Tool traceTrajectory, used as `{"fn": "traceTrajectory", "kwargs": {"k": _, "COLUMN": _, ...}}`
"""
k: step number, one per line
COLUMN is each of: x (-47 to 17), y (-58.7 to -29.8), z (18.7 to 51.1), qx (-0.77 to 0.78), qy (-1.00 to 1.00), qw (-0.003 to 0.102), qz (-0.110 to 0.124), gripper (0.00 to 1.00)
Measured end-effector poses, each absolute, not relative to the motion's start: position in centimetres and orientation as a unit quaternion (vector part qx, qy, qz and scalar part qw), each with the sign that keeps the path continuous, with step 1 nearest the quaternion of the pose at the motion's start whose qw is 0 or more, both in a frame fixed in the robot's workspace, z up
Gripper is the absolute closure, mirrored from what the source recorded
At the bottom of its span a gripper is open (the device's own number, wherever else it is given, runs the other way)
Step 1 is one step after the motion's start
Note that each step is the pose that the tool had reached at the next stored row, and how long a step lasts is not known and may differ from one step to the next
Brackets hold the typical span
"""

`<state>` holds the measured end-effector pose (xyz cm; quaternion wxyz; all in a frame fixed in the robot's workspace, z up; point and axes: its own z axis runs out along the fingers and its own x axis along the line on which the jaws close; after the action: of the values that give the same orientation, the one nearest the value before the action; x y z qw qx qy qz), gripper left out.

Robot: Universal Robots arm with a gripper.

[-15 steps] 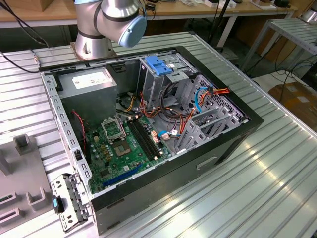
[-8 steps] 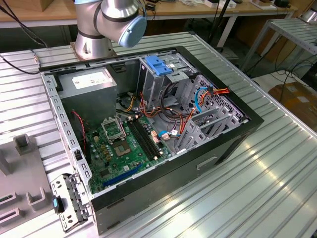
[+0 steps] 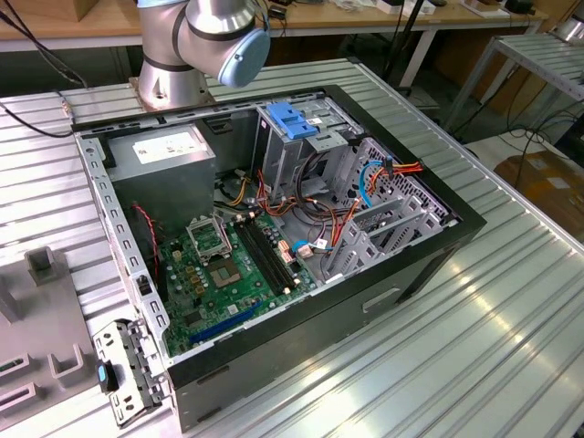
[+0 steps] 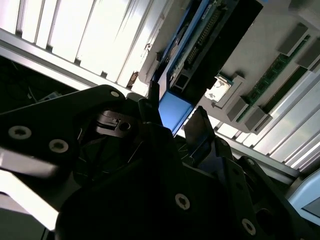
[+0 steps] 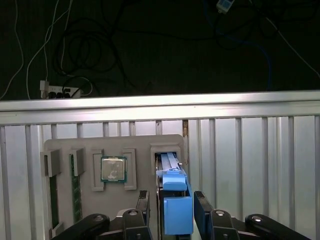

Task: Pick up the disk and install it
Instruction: 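Pick up the disk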

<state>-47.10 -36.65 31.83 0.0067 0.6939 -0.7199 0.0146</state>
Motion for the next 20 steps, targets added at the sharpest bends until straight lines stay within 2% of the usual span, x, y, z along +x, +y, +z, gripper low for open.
{"fn": "traceTrajectory", "kwargs": {"k": 13, "x": -47.1, "y": -36.6, "z": 31.1, "qx": 0.694, "qy": -0.720, "qw": 0.007, "qz": 0.015, "gripper": 0.52}}
{"fn": "traceTrajectory", "kwargs": {"k": 20, "x": -47.1, "y": -36.6, "z": 30.4, "qx": 0.691, "qy": -0.723, "qw": 0.012, "qz": 0.010, "gripper": 0.52}}
